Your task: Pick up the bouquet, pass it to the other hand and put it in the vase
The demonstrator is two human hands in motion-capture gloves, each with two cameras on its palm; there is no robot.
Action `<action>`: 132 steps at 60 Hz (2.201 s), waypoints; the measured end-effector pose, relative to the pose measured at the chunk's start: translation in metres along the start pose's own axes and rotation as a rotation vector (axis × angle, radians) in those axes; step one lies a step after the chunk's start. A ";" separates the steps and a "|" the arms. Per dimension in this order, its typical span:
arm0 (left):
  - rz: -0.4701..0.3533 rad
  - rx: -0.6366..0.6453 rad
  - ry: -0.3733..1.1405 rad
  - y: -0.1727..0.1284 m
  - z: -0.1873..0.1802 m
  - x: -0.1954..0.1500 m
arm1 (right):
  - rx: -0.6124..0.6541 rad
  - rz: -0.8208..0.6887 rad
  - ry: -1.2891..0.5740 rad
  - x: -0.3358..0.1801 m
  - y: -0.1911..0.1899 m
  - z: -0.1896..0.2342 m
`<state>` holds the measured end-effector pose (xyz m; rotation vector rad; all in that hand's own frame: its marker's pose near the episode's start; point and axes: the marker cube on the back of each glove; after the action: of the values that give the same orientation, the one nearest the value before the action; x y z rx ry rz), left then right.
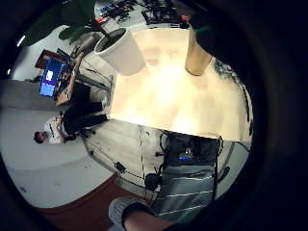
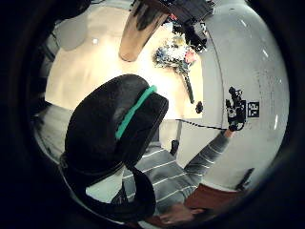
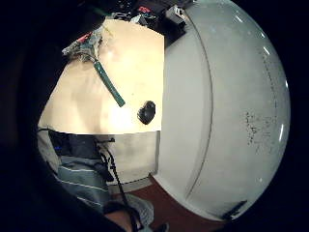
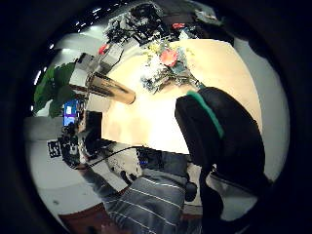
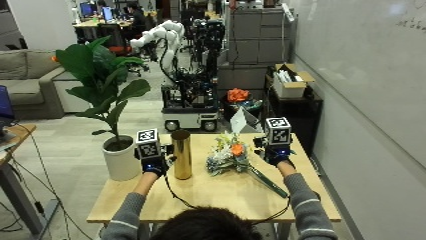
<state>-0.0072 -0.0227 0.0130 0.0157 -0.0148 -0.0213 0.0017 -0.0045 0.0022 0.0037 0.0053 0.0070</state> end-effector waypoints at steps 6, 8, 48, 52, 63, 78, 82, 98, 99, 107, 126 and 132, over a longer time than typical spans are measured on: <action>-0.013 0.007 -0.010 -0.017 0.011 -0.007 | 0.000 0.010 0.004 0.000 0.004 -0.002; -0.013 -0.002 -0.010 -0.015 0.011 -0.007 | -0.002 0.008 0.001 0.000 0.007 -0.003; -0.006 0.003 -0.015 -0.009 -0.002 0.009 | 0.002 -0.003 -0.060 0.003 -0.002 0.006; 0.008 0.011 -0.010 -0.010 -0.001 0.013 | -0.004 0.001 -0.057 0.004 -0.002 0.006; 0.033 0.005 -0.011 -0.009 -0.001 0.022 | -0.001 0.008 -0.063 0.005 0.002 0.004; 0.052 0.006 -0.016 -0.013 0.001 0.034 | -0.013 0.019 -0.070 0.008 0.007 0.005; 0.061 -0.002 -0.013 -0.004 -0.004 0.039 | -0.013 0.014 -0.075 0.009 0.006 0.005; 0.082 -0.020 -0.012 0.001 -0.007 0.052 | -0.017 0.036 -0.096 0.011 -0.001 0.004; 0.086 -0.020 -0.012 0.003 -0.008 0.052 | -0.017 0.034 -0.098 0.011 -0.003 0.005; 0.084 -0.014 -0.022 -0.014 0.002 0.053 | -0.013 0.012 -0.092 0.007 0.004 -0.001; 0.129 -0.001 -0.006 0.017 -0.019 0.064 | -0.019 0.006 -0.096 0.006 0.003 0.000; 0.098 -0.022 -0.007 -0.001 -0.004 0.058 | -0.016 0.004 -0.100 0.005 0.007 -0.003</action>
<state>0.0512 -0.0248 0.0098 -0.0075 -0.0226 0.0763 0.0062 0.0026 -0.0004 -0.0115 -0.0945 0.0105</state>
